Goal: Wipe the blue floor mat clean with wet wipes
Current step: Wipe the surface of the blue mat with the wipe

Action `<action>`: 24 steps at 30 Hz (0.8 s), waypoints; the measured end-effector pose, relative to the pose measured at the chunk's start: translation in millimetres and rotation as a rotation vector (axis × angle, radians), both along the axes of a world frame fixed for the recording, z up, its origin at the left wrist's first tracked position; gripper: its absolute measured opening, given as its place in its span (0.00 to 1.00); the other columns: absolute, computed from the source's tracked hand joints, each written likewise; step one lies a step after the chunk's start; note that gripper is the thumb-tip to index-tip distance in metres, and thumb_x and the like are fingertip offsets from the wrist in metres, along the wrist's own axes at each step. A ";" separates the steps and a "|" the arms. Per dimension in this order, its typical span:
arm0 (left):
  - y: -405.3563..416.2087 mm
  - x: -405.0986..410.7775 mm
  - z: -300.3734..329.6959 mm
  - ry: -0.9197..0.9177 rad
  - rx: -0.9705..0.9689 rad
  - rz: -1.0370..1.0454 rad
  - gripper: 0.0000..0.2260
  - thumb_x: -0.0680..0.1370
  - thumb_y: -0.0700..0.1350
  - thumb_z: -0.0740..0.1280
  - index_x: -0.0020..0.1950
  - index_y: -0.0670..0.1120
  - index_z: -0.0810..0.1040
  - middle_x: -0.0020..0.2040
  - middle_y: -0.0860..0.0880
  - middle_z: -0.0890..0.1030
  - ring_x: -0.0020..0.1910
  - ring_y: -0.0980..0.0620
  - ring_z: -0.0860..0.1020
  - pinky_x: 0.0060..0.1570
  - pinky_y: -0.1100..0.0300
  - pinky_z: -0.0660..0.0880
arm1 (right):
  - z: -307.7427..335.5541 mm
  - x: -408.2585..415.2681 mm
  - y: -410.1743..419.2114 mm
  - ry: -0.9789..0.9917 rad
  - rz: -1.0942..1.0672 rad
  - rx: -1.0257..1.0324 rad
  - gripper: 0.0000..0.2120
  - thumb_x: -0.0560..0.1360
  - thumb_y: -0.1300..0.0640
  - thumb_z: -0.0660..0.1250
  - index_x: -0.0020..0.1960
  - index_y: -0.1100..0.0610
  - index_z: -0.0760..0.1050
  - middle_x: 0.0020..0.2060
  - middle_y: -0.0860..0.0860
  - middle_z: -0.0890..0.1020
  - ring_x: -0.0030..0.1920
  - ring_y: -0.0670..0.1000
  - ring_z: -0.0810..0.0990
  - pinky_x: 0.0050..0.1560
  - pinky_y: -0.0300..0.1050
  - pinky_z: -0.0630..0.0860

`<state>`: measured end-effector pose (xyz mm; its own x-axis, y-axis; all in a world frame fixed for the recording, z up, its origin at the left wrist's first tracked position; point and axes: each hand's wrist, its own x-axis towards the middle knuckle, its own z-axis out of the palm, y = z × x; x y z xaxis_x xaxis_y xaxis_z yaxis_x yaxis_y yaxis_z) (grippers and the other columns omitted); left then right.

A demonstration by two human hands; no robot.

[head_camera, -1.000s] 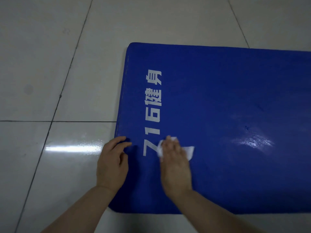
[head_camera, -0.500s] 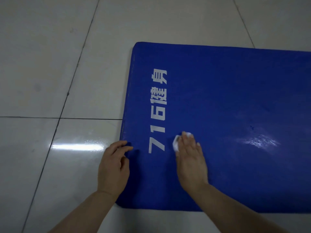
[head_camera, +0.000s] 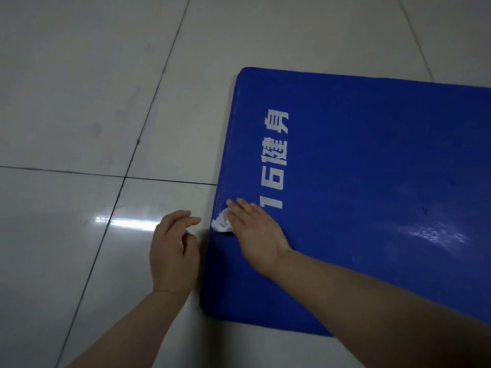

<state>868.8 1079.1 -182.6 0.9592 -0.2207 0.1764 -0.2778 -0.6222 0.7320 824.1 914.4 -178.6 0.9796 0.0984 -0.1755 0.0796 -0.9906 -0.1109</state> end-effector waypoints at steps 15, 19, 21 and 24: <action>-16.9 -17.2 -8.7 0.066 0.062 -0.149 0.17 0.72 0.25 0.63 0.51 0.42 0.82 0.55 0.49 0.76 0.53 0.51 0.75 0.56 0.57 0.72 | -23.8 -91.8 -32.0 -0.004 -0.047 0.061 0.41 0.47 0.63 0.80 0.61 0.60 0.79 0.61 0.54 0.79 0.60 0.52 0.79 0.65 0.44 0.69; -23.0 -20.6 -8.0 0.068 0.070 -0.193 0.16 0.72 0.25 0.63 0.52 0.42 0.82 0.56 0.48 0.77 0.54 0.51 0.75 0.58 0.60 0.70 | -15.7 -114.0 -81.2 -0.118 -0.374 -0.061 0.41 0.46 0.75 0.78 0.59 0.65 0.79 0.58 0.59 0.80 0.57 0.58 0.81 0.58 0.54 0.73; -25.6 -21.6 -8.9 0.068 0.084 -0.212 0.16 0.72 0.25 0.64 0.52 0.41 0.82 0.56 0.46 0.77 0.55 0.50 0.75 0.58 0.59 0.70 | -12.4 -122.4 -99.5 -0.143 -0.528 -0.093 0.37 0.52 0.76 0.77 0.61 0.66 0.77 0.60 0.61 0.79 0.58 0.60 0.80 0.59 0.57 0.71; -28.7 -22.5 -10.8 0.063 0.094 -0.230 0.15 0.72 0.25 0.64 0.51 0.41 0.82 0.56 0.45 0.78 0.55 0.48 0.76 0.58 0.57 0.71 | -15.7 -123.5 -96.9 -0.117 -0.628 -0.081 0.34 0.60 0.72 0.76 0.65 0.62 0.74 0.66 0.60 0.74 0.64 0.61 0.75 0.63 0.56 0.71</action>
